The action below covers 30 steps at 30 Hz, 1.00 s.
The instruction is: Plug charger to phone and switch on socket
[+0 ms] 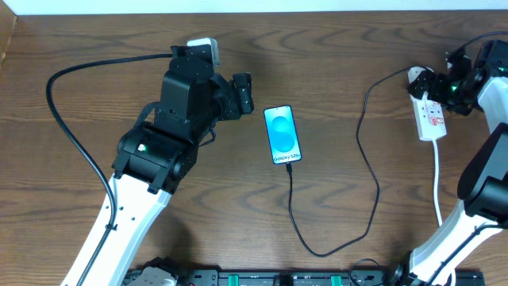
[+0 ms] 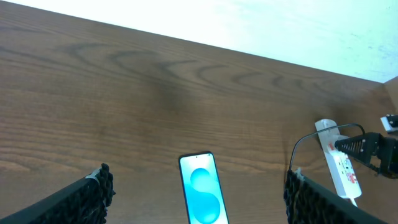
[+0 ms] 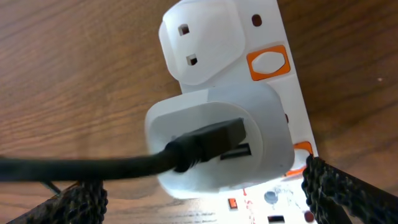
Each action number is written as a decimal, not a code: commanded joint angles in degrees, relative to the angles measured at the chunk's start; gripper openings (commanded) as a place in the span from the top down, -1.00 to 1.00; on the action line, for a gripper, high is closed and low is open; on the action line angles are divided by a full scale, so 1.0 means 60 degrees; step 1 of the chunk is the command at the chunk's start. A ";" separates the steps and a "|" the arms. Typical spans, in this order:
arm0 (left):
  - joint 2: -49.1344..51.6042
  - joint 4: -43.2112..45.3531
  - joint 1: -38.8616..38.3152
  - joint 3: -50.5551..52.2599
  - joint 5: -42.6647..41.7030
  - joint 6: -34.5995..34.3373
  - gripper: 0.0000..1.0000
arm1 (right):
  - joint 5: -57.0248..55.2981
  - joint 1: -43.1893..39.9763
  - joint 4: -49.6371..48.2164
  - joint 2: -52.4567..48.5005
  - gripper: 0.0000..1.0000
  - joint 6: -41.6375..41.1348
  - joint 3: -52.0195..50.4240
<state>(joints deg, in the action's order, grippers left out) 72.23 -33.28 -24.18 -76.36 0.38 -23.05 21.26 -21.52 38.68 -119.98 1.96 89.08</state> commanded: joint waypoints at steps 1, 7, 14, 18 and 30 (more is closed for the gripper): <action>-0.0051 -0.0025 0.0029 -0.0025 0.0124 0.0127 -0.78 | 0.0240 0.0040 -0.0033 -0.0386 -0.99 0.0080 -0.0018; -0.0051 -0.0025 0.0029 -0.0022 0.0124 0.0124 -0.78 | 0.0565 0.0040 -0.0157 -0.0390 -0.99 0.0076 -0.0018; -0.0051 -0.0025 0.0029 -0.0022 0.0124 0.0124 -0.78 | 0.1035 0.0040 -0.0175 -0.0390 -0.99 0.0076 -0.0018; -0.0051 -0.0025 0.0029 -0.0022 0.0124 0.0124 -0.78 | 0.1166 0.0040 -0.0160 -0.0390 -0.99 0.0040 -0.0018; -0.0051 -0.0025 0.0029 -0.0022 0.0124 0.0124 -0.78 | 0.1647 0.0091 0.0018 -0.0390 -0.98 0.0036 -0.0029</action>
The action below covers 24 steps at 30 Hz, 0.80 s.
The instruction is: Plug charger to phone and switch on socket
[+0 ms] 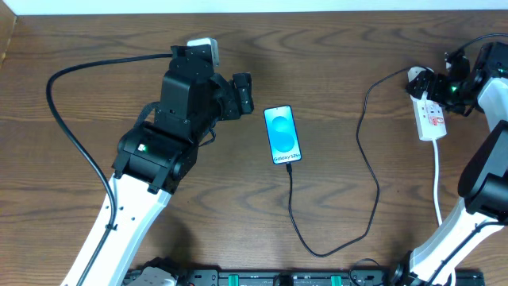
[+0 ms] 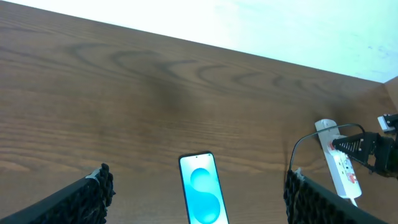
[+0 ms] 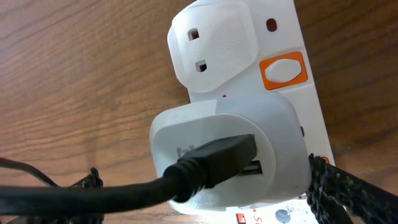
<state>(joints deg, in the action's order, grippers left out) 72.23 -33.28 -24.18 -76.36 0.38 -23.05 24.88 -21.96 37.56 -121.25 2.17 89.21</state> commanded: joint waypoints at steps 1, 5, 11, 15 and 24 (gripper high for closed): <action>-0.0051 -0.0025 0.0029 -0.0022 0.0124 0.0124 -0.78 | 0.1056 0.0208 0.0197 -0.0179 -0.99 0.0000 -0.0069; -0.0051 -0.0025 0.0029 -0.0022 0.0124 0.0124 -0.78 | 0.1206 0.0368 0.0204 -0.0259 -0.99 -0.0073 -0.0084; -0.0051 -0.0025 0.0029 -0.0022 0.0124 0.0124 -0.78 | 0.1271 0.0729 0.0200 -0.0277 -0.98 -0.0219 -0.0142; -0.0051 -0.0025 0.0029 -0.0022 0.0124 0.0124 -0.78 | 0.1271 0.0831 0.0193 -0.0277 -0.99 -0.0229 -0.0233; -0.0051 -0.0025 0.0029 -0.0025 0.0124 0.0124 -0.79 | 0.1195 0.0827 -0.0186 -0.0266 -0.98 -0.0361 -0.0947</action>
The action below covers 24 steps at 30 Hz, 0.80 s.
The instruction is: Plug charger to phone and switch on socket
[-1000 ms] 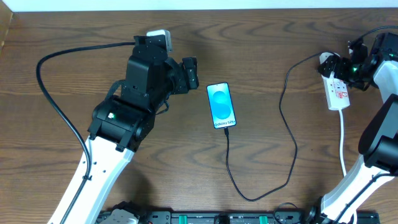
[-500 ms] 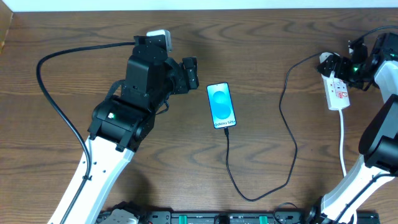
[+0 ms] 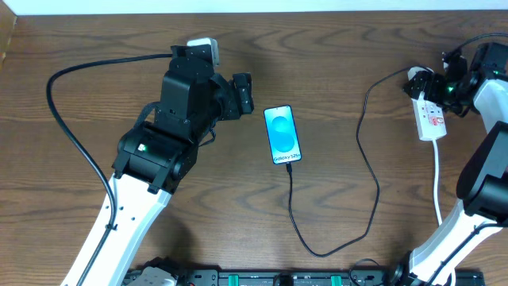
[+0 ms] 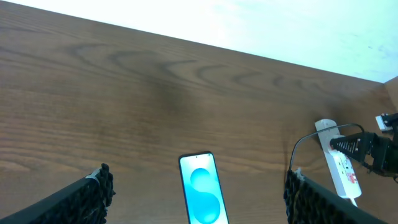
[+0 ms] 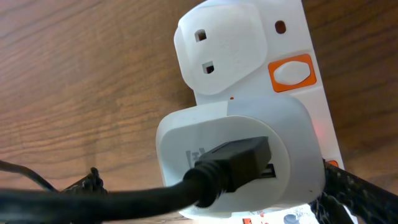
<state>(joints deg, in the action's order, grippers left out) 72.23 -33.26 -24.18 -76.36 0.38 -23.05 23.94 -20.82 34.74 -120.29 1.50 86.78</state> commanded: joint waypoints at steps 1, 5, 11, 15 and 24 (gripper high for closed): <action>-0.0051 -0.0029 0.0029 -0.0025 0.0124 0.0124 -0.78 | 0.1137 0.0630 0.0317 -0.0372 -0.99 -0.0251 -0.0535; -0.0051 -0.0029 0.0029 -0.0025 0.0124 0.0127 -0.78 | 0.0025 0.0466 0.0412 -0.0047 -0.99 -0.0783 -0.0444; -0.0051 -0.0029 0.0029 -0.0025 0.0124 0.0124 -0.78 | -0.0987 0.0040 0.0459 0.1162 -0.98 -0.1290 -0.0328; -0.0051 -0.0029 0.0029 -0.0022 0.0124 0.0124 -0.78 | -0.2135 -0.0047 0.0688 0.2299 -0.98 -0.1596 -0.0328; -0.0051 -0.0029 0.0029 -0.0025 0.0124 0.0124 -0.78 | -0.2892 -0.0022 0.1810 0.5282 -0.99 -0.1821 -0.0328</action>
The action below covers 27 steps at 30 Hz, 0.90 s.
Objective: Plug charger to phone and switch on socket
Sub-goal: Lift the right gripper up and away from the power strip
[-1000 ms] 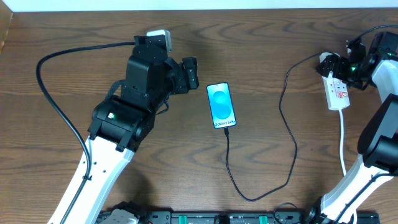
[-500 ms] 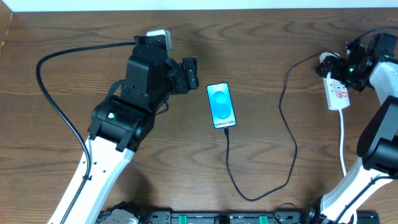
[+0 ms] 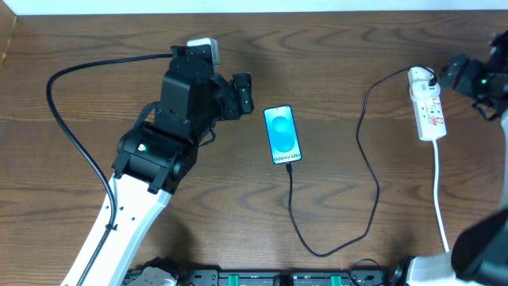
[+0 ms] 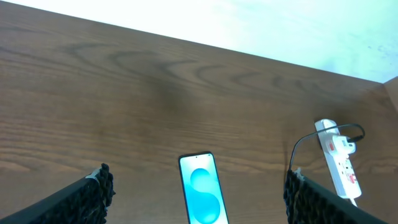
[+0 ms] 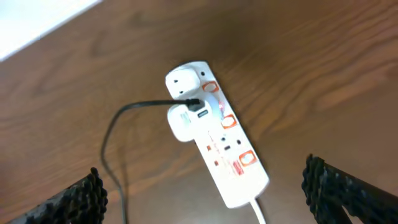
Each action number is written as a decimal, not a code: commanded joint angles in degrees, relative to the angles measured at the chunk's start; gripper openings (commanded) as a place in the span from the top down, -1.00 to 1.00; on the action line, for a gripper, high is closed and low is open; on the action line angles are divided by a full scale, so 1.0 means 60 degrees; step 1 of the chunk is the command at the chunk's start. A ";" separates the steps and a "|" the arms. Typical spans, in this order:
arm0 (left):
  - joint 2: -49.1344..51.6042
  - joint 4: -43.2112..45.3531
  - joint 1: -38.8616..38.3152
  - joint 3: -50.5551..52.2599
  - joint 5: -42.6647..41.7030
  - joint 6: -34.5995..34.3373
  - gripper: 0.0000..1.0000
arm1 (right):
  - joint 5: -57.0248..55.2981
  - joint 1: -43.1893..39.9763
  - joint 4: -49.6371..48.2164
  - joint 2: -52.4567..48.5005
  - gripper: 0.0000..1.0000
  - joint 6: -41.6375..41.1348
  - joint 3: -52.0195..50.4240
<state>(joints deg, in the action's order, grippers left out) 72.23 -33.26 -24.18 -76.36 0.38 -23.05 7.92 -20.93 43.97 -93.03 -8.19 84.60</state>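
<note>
A phone [image 3: 283, 133] with a lit blue screen lies flat at the table's middle; it also shows in the left wrist view as the phone [image 4: 202, 196]. A black cable [image 3: 371, 175] is plugged into its near end and loops round to a white adapter [image 5: 186, 118] seated in the white power strip [image 5: 214, 143]. A small red light [image 5: 219, 107] shows beside the adapter. My right gripper [image 5: 202, 183] is open, raised above and apart from the strip [image 3: 426, 103]. Left of the phone my left gripper [image 4: 198, 177] hangs open, holding nothing.
The strip's own white lead [image 3: 439, 191] runs toward the table's front edge at the right. The left arm's black cable [image 3: 71, 119] arcs over the left of the table. A pale wall [image 4: 280, 25] lies beyond the far edge.
My right gripper was close over the adapter and strip; now it is well clear, up and to the right, with the whole strip in its view. Phone, cable and left gripper have not moved.
At each earlier moment my right gripper sat close against the adapter end of the strip, shifting slightly, and a faint red glow showed by the adapter at the last one. Now the gripper is well back from the strip. The charger stayed plugged into the phone throughout.
</note>
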 commanded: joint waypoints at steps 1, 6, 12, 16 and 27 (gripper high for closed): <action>-0.0051 -0.0029 0.0029 -0.0025 0.0124 0.0127 -0.78 | -0.0084 -0.0004 0.0437 0.1020 -0.99 -0.0208 0.0036; -0.0051 -0.0029 0.0029 -0.0025 0.0124 0.0124 -0.78 | 0.0058 -0.0007 0.0714 0.1759 -0.99 -0.0200 0.0033; -0.0051 -0.0029 0.0029 -0.0022 0.0124 0.0124 -0.78 | 0.0058 -0.0004 0.0750 0.1807 -0.99 -0.0200 0.0033; -0.0051 -0.0029 0.0029 -0.0025 0.0124 0.0127 -0.78 | 0.0058 -0.0004 0.0798 0.1807 -0.99 -0.0200 0.0033; -0.0051 -0.0029 0.0029 -0.0022 0.0124 0.0124 -0.78 | 0.0058 -0.0004 0.0831 0.1807 -0.99 -0.0200 0.0033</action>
<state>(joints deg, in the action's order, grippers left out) 72.23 -33.26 -24.18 -76.36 0.38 -23.05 8.08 -20.93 48.69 -82.39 -8.75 84.60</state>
